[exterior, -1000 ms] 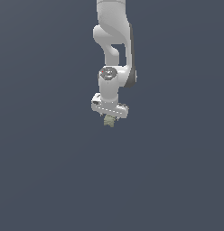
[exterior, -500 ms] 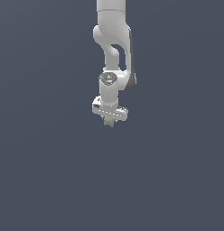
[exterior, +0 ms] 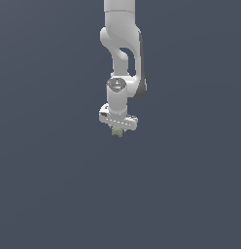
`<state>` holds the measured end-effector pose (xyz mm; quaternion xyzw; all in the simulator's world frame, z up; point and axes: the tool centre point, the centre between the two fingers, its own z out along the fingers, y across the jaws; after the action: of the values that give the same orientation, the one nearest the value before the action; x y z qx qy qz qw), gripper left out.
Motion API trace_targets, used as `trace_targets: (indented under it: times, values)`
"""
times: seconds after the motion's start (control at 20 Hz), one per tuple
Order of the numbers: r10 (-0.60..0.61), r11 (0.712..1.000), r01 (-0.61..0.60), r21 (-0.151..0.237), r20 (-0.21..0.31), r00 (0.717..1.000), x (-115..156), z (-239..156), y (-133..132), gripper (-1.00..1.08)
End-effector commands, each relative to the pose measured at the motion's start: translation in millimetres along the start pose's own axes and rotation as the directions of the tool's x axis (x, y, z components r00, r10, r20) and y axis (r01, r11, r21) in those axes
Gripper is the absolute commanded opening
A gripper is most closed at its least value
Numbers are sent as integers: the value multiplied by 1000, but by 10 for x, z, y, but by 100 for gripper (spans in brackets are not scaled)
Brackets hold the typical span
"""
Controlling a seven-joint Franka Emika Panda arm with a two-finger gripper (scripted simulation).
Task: Pick up the object and move it to a goal position.
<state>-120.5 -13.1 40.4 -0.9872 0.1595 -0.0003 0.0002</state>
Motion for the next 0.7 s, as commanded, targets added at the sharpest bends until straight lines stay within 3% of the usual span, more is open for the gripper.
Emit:
trace_targets:
  times: [0.0,0.65]
  values:
    - [0,1000,0,0,0,1000,4,-7,-2,-100]
    - [0,1000,0,-1,0,1000,160,-526,-111,-100]
